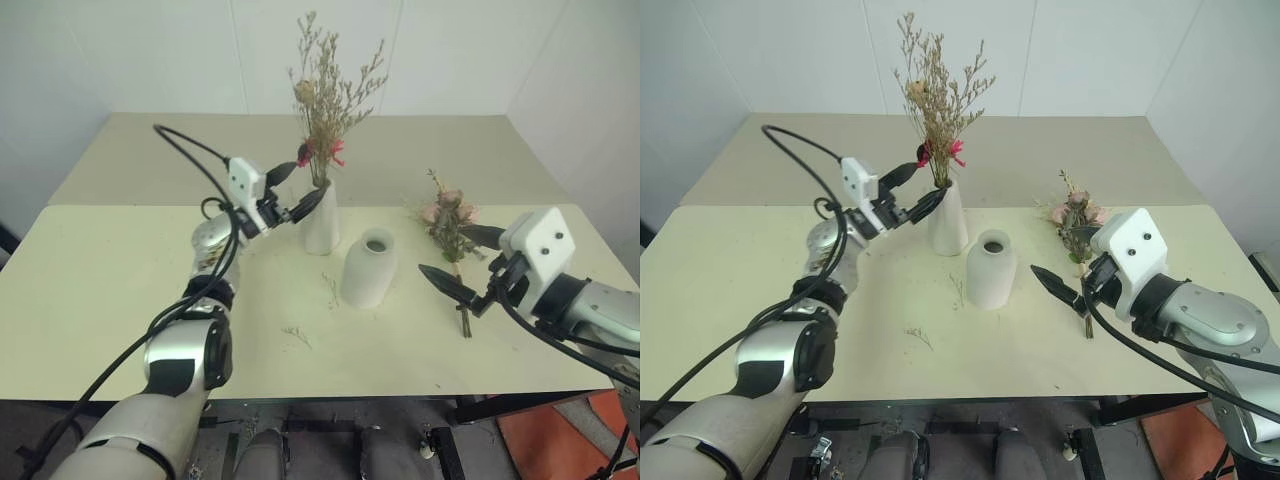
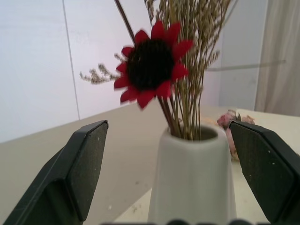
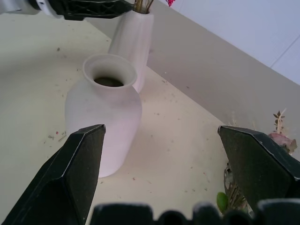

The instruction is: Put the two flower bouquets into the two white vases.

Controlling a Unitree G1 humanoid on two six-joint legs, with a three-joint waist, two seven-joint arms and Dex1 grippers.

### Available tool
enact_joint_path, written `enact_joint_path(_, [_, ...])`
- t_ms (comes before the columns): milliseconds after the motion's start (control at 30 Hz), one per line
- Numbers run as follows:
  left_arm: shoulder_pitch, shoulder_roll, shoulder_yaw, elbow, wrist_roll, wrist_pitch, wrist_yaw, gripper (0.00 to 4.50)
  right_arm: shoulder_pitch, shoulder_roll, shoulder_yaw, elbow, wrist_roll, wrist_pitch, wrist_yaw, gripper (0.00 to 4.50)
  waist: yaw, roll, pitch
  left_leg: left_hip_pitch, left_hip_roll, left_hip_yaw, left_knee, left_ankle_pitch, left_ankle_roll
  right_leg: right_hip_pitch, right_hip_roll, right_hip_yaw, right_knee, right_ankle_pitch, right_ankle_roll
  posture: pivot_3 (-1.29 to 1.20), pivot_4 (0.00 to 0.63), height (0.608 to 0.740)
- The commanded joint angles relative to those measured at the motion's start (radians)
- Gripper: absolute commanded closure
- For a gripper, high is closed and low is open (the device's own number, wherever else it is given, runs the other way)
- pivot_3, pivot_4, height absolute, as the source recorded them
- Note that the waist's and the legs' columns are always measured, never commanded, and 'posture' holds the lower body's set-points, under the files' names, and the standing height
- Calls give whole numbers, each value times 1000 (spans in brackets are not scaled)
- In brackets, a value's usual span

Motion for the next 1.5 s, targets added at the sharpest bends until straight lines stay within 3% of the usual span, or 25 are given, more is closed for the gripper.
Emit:
enact_joint_path(33, [126,104,2,-290,-78,147,-83,18,-19,-7,-67,35,-38,14,-50,0,-9,0,0,0,1,0,0,0,0,0,0,1,1,0,0,0,150,740])
enact_joint_path(200, [342,296,-88,-691,-99,372,-195,18,-85,-38,4,146,-80,141,-98,0,-3,1,0,1,1,0,0,0,0,0,0,1,2,0,0,0,150,740])
enact_joint_path(267, [361,361,-129,-810,-96,450,-212,18,-171,-53,57,233,-67,222,-77,0,1,1,0,2,1,1,0,0,0,0,0,1,0,0,0,0,150,740])
enact_joint_path(400, [335,395,-195,-936,-97,499,-228,18,-363,-63,160,448,-56,358,-14,0,14,1,-1,4,1,1,2,1,-1,3,0,0,0,1,-2,0,150,740])
enact_joint_path(633, [261,392,-264,-980,-97,525,-239,18,-622,-14,324,841,-172,431,-4,0,0,1,-1,1,1,2,0,1,0,-1,1,1,-1,1,-2,0,150,740])
enact_joint_path(1100, [247,380,-314,-906,-66,487,-257,18,-728,68,412,1026,-217,459,92,0,-3,2,-1,0,1,2,-1,0,1,-1,1,1,0,1,-2,0,150,740])
enact_joint_path(1233, [250,382,-317,-906,-50,467,-253,0,-743,86,411,1056,-236,474,78,883,-3,2,-1,-1,1,2,-1,0,1,-2,1,1,0,1,-2,0,150,740])
enact_joint_path(1500, [261,373,-321,-899,-48,450,-249,0,-761,108,406,1092,-269,476,75,3521,-3,2,-1,0,1,2,-1,0,1,-2,1,1,0,1,-2,0,150,740])
